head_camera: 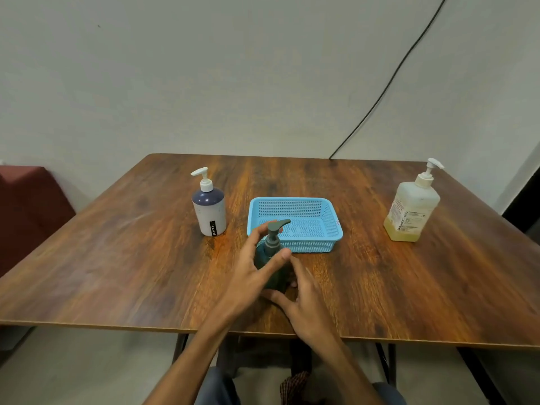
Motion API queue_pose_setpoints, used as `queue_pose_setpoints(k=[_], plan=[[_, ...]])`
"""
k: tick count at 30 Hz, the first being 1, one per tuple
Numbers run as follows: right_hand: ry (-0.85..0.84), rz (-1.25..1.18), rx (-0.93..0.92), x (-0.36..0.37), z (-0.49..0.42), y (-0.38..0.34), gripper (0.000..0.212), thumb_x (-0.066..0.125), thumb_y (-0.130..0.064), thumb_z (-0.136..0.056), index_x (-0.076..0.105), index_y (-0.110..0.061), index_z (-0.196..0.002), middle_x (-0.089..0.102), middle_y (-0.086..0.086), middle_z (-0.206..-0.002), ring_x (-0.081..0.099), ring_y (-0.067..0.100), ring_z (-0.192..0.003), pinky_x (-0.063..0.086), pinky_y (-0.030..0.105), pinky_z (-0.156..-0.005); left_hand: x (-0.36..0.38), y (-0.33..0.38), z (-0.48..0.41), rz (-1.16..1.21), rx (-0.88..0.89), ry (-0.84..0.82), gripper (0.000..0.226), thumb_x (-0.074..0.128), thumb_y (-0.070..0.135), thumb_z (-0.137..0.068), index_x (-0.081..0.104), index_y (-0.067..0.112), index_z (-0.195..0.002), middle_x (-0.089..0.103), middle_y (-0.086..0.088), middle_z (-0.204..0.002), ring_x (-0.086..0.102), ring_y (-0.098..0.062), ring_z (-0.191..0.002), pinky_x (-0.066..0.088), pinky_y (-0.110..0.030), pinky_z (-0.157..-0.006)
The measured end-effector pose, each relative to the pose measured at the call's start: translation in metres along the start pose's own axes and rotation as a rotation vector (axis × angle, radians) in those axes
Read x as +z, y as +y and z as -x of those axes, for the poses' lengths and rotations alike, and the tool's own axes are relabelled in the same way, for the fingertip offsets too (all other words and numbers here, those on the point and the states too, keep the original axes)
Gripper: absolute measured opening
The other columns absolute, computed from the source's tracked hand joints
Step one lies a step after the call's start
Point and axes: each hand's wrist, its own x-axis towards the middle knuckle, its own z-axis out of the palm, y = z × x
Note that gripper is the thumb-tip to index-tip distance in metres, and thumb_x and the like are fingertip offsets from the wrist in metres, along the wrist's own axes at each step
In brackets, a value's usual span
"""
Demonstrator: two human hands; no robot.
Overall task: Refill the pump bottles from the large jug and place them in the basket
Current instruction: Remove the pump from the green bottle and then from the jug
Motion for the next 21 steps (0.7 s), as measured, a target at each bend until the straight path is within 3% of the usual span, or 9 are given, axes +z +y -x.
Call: queue_pose_setpoints(k=[3, 6, 8, 11, 13, 16, 18, 21], plan=[[0.005, -0.016, -0.003, 0.000, 0.000, 0.001, 0.073, 0.076, -0.044, -0.084, 0.036, -0.047, -0.145, 0.051, -0.017, -0.139, 0.050, 0.008, -0.129, 0.050, 0.042, -0.102, -0.005, 0.001, 0.004, 0.059, 0.047, -0.001, 0.038, 0.055, 0.021, -0.101, 0.057, 0.008, -0.137, 0.068, 0.008, -0.129, 0.062, -0.011, -0.124, 0.052, -0.024, -0.099], [0.009, -0.009, 0.005, 0.000, -0.001, 0.001, 0.074, 0.076, -0.046, -0.083, 0.034, -0.051, -0.144, 0.049, -0.018, -0.139, 0.048, 0.003, -0.129, 0.050, 0.040, -0.104, -0.003, 0.003, 0.000, 0.055, 0.072, 0.150, 0.030, 0.069, 0.016, -0.089, 0.067, 0.011, -0.118, 0.074, 0.001, -0.116, 0.068, -0.016, -0.114, 0.057, -0.030, -0.095], [0.007, 0.011, 0.002, 0.000, 0.000, 0.001, 0.074, 0.076, -0.043, -0.084, 0.032, -0.055, -0.142, 0.047, -0.019, -0.140, 0.046, 0.000, -0.128, 0.049, 0.038, -0.105, 0.000, 0.005, -0.003, 0.027, 0.068, 0.213, 0.035, 0.080, 0.013, -0.080, 0.066, 0.010, -0.112, 0.073, 0.003, -0.114, 0.069, -0.012, -0.111, 0.058, -0.025, -0.088], [0.006, 0.004, 0.003, 0.000, 0.000, 0.002, 0.075, 0.076, -0.039, -0.084, 0.033, -0.053, -0.143, 0.048, -0.020, -0.138, 0.047, 0.001, -0.128, 0.049, 0.039, -0.104, 0.002, 0.007, -0.002, 0.049, 0.035, 0.093, 0.050, 0.081, 0.022, -0.085, 0.057, 0.013, -0.128, 0.069, 0.011, -0.124, 0.065, -0.008, -0.118, 0.054, -0.021, -0.092], [0.009, -0.001, 0.002, 0.000, 0.000, 0.002, 0.074, 0.077, -0.039, -0.084, 0.035, -0.050, -0.144, 0.049, -0.021, -0.136, 0.048, 0.002, -0.126, 0.049, 0.039, -0.103, -0.003, 0.005, 0.001, 0.057, 0.041, -0.017, 0.044, 0.066, 0.030, -0.096, 0.054, 0.016, -0.137, 0.065, 0.014, -0.133, 0.060, -0.008, -0.127, 0.052, -0.023, -0.098], [0.021, 0.001, -0.003, -0.001, 0.000, 0.002, 0.072, 0.077, -0.046, -0.083, 0.036, -0.050, -0.141, 0.050, -0.023, -0.133, 0.050, 0.001, -0.123, 0.049, 0.037, -0.101, -0.012, 0.004, 0.004, 0.054, 0.082, -0.016, 0.034, 0.054, 0.014, -0.102, 0.059, 0.010, -0.135, 0.068, -0.001, -0.133, 0.060, -0.014, -0.129, 0.051, -0.025, -0.102], [0.019, 0.000, 0.006, 0.000, 0.000, 0.002, 0.072, 0.076, -0.050, -0.082, 0.036, -0.050, -0.142, 0.049, -0.021, -0.133, 0.050, 0.000, -0.123, 0.050, 0.037, -0.101, -0.012, 0.006, 0.001, 0.050, 0.077, 0.057, 0.035, 0.062, 0.009, -0.093, 0.064, 0.006, -0.127, 0.072, -0.003, -0.124, 0.065, -0.016, -0.121, 0.054, -0.028, -0.100], [0.014, -0.001, 0.018, 0.000, 0.000, 0.002, 0.073, 0.075, -0.051, -0.082, 0.034, -0.051, -0.143, 0.048, -0.021, -0.136, 0.048, -0.001, -0.125, 0.050, 0.038, -0.103, -0.013, 0.006, -0.004, -0.034, 0.089, 0.133, 0.041, 0.079, 0.019, -0.081, 0.067, 0.010, -0.119, 0.073, 0.000, -0.118, 0.067, -0.014, -0.117, 0.055, -0.035, -0.101]])
